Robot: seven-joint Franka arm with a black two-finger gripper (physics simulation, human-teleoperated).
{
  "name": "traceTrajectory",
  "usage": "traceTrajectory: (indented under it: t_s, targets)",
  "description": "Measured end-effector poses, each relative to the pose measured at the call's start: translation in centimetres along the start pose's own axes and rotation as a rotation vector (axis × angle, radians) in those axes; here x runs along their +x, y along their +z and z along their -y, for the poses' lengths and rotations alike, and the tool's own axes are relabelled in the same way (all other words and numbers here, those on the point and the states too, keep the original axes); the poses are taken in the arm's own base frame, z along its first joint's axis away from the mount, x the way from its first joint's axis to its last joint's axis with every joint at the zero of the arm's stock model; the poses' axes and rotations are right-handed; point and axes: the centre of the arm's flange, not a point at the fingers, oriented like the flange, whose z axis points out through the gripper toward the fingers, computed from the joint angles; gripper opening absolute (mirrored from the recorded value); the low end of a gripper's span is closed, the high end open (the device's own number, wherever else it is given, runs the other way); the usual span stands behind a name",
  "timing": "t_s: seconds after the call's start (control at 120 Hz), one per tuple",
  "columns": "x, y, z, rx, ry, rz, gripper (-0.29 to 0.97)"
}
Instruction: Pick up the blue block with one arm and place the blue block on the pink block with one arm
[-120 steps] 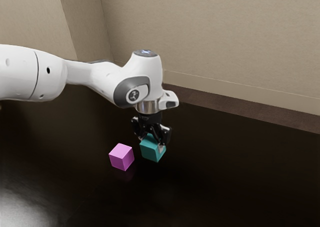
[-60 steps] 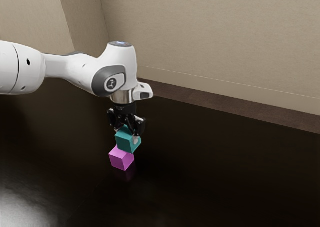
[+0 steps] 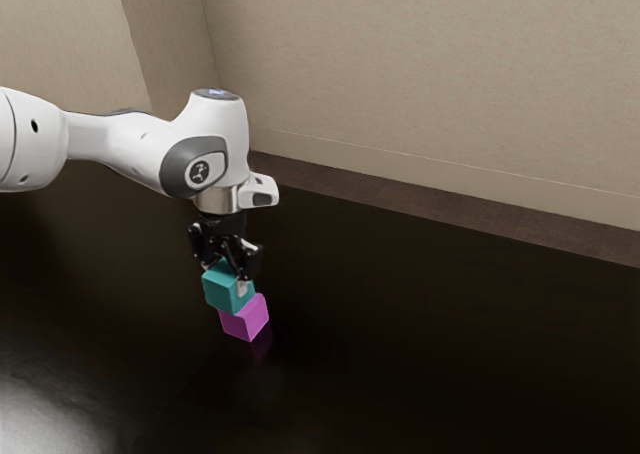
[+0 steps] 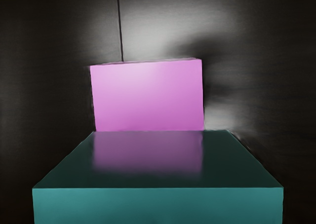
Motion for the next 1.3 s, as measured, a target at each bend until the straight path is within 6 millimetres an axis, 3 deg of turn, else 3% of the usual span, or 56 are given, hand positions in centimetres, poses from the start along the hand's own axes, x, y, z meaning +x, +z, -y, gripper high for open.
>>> traceTrajectory:
  t_s: [0.35, 0.5, 0.683, 1.3]
  targets:
    - [0.7, 1.7, 0.2, -0.017, 0.038, -0.005, 0.39]
    - [1.0, 1.8, 2.2, -0.026, 0.015, -0.019, 0.39]
    - [1.1, 1.8, 2.9, -0.027, 0.018, -0.029, 0.39]
    - [1.4, 2.1, 1.9, -0.032, 0.055, -0.037, 0.39]
